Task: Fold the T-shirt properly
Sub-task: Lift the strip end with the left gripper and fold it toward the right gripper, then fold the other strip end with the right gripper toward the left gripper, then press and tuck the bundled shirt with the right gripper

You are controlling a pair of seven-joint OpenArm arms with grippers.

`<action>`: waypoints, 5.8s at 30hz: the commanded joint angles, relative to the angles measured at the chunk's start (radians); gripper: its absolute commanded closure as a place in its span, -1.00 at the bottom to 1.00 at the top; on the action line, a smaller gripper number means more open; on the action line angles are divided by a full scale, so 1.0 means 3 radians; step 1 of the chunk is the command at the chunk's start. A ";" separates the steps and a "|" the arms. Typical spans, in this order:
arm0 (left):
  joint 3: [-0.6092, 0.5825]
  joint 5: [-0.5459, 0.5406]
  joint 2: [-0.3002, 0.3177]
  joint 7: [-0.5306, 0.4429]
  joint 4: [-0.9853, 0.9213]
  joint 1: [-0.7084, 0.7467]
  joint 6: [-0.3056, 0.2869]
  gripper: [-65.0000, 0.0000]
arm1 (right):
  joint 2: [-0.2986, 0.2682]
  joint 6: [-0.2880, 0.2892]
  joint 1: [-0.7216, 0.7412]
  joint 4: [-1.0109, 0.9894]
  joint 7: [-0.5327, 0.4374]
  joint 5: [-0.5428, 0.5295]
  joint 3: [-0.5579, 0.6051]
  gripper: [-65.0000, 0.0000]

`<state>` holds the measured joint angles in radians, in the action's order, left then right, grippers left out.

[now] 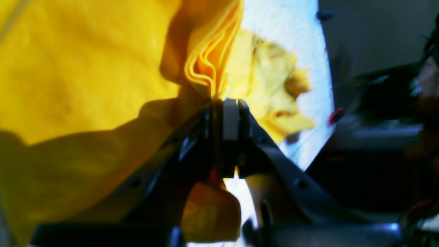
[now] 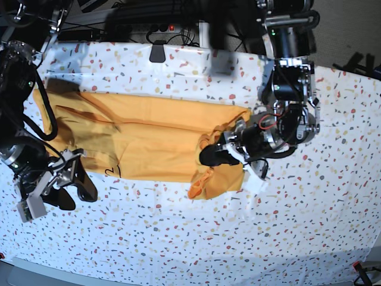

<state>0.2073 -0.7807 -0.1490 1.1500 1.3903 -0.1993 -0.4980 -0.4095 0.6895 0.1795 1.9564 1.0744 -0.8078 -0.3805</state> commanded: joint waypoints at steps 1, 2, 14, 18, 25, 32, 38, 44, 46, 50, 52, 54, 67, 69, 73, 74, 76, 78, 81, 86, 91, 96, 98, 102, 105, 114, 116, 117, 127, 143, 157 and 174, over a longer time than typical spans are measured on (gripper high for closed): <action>-0.0090 -0.0175 -0.0003 -0.0188 0.0046 -0.0028 -0.0024 1.00 | -0.0047 0.0029 0.0067 0.0051 -0.0092 -0.0072 -0.0022 -0.05; -0.0148 -0.0177 -0.0001 -0.0367 0.0046 0.0014 -0.0024 1.00 | -0.0048 0.0029 0.0067 0.0051 -0.0090 -0.0079 -0.0022 -0.05; -0.1090 0.0600 -0.0001 -0.1390 0.0041 0.0154 0.0006 1.00 | -0.0047 0.0029 0.0076 0.0055 -0.0089 -0.0140 -0.0020 -0.05; -0.1109 0.0662 0.0000 -0.1394 0.0041 0.0154 0.0128 1.00 | -0.0047 0.0029 0.0076 0.0055 -0.0089 -0.0139 -0.0020 -0.05; -0.1109 0.0847 -0.0001 -0.1394 0.0041 0.0154 0.0126 1.00 | -0.0047 0.0029 0.0076 0.0055 -0.0088 -0.0139 -0.0020 -0.05; -0.1111 0.0844 -0.0001 -0.1395 0.0041 0.0146 0.0126 -0.21 | -0.0047 0.0029 0.0076 0.0055 -0.0088 -0.0123 -0.0020 -0.05; -0.1111 0.0844 -0.0001 -0.1394 0.0041 0.0137 0.0126 -0.28 | -0.0047 0.0029 0.0076 0.0053 -0.0089 0.0005 -0.0020 -0.05; -0.1111 0.0945 0.0000 -0.1338 0.0041 0.0043 0.0126 -0.28 | -0.0050 -0.0031 0.0075 0.0022 -0.0094 0.0670 -0.0024 -0.05; -0.1111 0.1101 0.0000 -0.1273 0.0041 0.0003 0.0126 -0.28 | -0.0053 -0.0109 0.0075 -0.0067 -0.0093 0.0982 -0.0092 -0.05; -0.1111 0.1342 0.0001 -0.1189 0.0041 -0.0018 0.0127 -0.28 | -0.0253 -0.0120 0.0075 -0.0425 0.0045 0.1007 -0.0399 -0.05; -0.1111 0.1391 0.0001 -0.1186 0.0041 -0.0018 0.0127 -0.28 | -0.0416 -0.0118 0.0075 -0.0656 0.0117 0.0823 -0.0600 -0.05; -0.1111 0.1390 0.0000 -0.1184 0.0041 -0.0019 0.0127 -0.28 | -0.0595 -0.0118 0.0074 -0.0930 0.0130 0.0730 -0.0805 -0.05; -0.1111 0.1378 0.0000 -0.1183 0.0041 -0.0018 0.0127 -0.28 | -0.1209 -0.0055 0.0066 -0.3007 -0.0141 0.0298 -0.0997 -0.46; -0.1111 0.1378 0.0000 -0.1183 0.0041 -0.0018 0.0127 -0.28 | -0.1211 -0.0057 0.0067 -0.3232 -0.0347 0.0296 -0.0952 -0.46; -0.1111 0.1380 0.0000 -0.1181 0.0041 -0.0019 0.0127 -0.28 | -0.1190 -0.0053 0.0066 -0.3440 -0.0317 0.0136 -0.0924 -0.46; -0.1111 0.1378 0.0000 -0.1183 0.0041 -0.0019 0.0127 -0.28 | -0.1167 -0.0047 0.0066 -0.3440 -0.0220 0.0037 -0.0924 -0.46; -0.1111 0.1378 0.0000 -0.1183 0.0041 -0.0018 0.0127 -0.28 | -0.1120 0.0029 0.0071 -0.3440 -0.0081 -0.0223 -0.0924 -0.46; -0.1111 0.1380 0.0001 -0.1184 0.0041 -0.0020 0.0127 -0.28 | -0.1058 0.0029 0.0078 -0.3440 -0.0047 -0.0379 -0.0924 -0.46; -0.1111 0.1391 0.0017 -0.1183 0.0041 -0.0019 0.0127 -0.28 | -0.0949 0.0029 0.0076 -0.3440 -0.0048 -0.0357 -0.0923 -0.45; -0.1111 0.1569 0.0205 -0.1195 0.0041 -0.0020 0.0128 -0.28 | -0.0773 0.0029 0.0076 -0.3440 -0.0037 -0.0348 -0.0923 -0.45; -0.1111 0.1564 0.0462 -0.1195 0.0041 -0.0019 0.0128 -0.28 | -0.0664 0.0029 0.0076 -0.3440 -0.0039 -0.0306 -0.0846 -0.45; -0.1111 0.1553 0.0668 -0.1198 0.0041 -0.0018 0.0130 -0.28 | -0.0610 0.0029 0.0076 -0.3440 -0.0065 -0.0276 -0.0551 -0.45; -0.1111 0.1553 0.0704 -0.1198 0.0041 -0.0018 0.0130 -0.28 | -0.0601 0.0029 0.0078 -0.3440 -0.0069 -0.0290 -0.0411 -0.45; -0.1111 0.1554 0.0731 -0.1207 0.0041 -0.0009 0.0130 -0.28 | -0.0565 0.0029 0.0085 -0.3440 -0.0116 -0.0289 -0.0205 -0.45; -0.1111 0.1530 0.0727 -0.1208 0.0041 0.0000 0.0130 -0.28 | -0.0500 0.0029 0.0086 -0.3440 -0.0116 -0.0289 -0.0186 -0.41; -0.1111 0.1531 0.0729 -0.1211 0.0041 0.0000 0.0130 -0.28 | -0.0474 0.0029 0.0282 -0.3436 0.0006 -0.0332 -0.0186 1.00; -0.1111 0.1531 0.0729 -0.1209 0.0041 0.0000 0.0130 -0.28 | -0.0470 0.0029 0.0399 -0.3436 0.0108 -0.0470 -0.0186 1.00; -0.1111 0.1532 0.0729 -0.1209 0.0041 0.0000 0.0130 -0.28 | -0.0472 0.0029 0.0458 -0.3436 0.0174 -0.0565 -0.0186 1.00; -0.1111 0.1555 0.0727 -0.1225 0.0041 0.0000 0.0130 -0.28 | -0.0211 0.0029 0.1110 -0.3429 0.1073 -0.1512 -0.0186 1.00; -0.1111 0.1556 0.0729 -0.1219 0.0041 0.0000 0.0130 -0.28 | 0.0720 0.0029 0.1394 -0.3429 0.1073 -0.2005 0.0488 1.00; -0.1109 0.1658 0.0954 -0.0478 0.1200 -0.0009 0.0163 -0.28 | 0.0988 0.0029 0.1321 -0.3431 0.1073 -0.1047 0.0487 1.00; -0.1109 0.1912 0.1230 -0.0524 0.1409 0.0455 0.0504 -0.28 | 0.1698 0.0029 0.1321 -0.3431 0.0568 -0.0357 0.0487 1.00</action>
<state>-0.1272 -0.2024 0.2161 1.0138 1.7973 -0.0452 -0.3470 0.0978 0.6918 0.5426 0.9104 1.2568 -0.8890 -0.2348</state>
